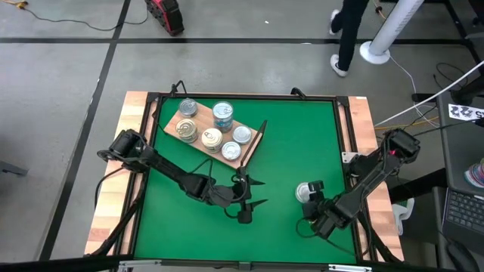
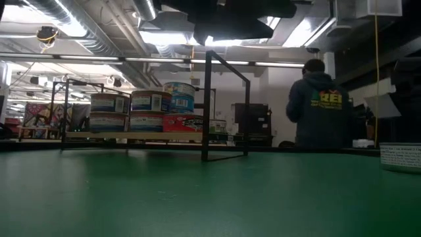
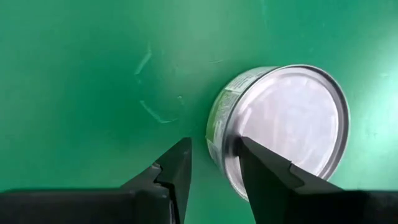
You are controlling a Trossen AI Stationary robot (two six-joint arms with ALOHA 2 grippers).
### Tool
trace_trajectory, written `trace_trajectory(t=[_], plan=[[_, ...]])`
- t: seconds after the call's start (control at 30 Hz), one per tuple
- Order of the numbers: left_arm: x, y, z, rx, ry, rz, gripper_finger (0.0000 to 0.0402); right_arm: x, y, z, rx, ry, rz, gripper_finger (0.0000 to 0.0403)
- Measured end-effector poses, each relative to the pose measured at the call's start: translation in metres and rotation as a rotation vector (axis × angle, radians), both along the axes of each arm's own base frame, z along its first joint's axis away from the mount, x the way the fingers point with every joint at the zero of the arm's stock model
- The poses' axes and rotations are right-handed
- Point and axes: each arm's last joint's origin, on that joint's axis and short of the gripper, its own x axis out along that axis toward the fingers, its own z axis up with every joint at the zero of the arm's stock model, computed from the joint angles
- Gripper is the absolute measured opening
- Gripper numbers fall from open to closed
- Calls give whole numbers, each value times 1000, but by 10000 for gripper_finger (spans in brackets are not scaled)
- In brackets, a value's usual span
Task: Stack canned seafood by type on shelf
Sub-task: Stack the green tuna can on top of the green tuna
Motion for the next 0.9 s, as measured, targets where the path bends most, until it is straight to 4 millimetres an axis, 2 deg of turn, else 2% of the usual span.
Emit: trace_trajectory(t=[0.37,0.73,0.9], plan=[[0,0,0,0,1,0,263,3,1,-9,-71,-32,-24,129],[0,0,0,0,1,1,263,4,-1,-9,-106,-69,-29,34],[0,0,0,-1,1,0,263,4,-1,-8,-91,-71,-59,21]])
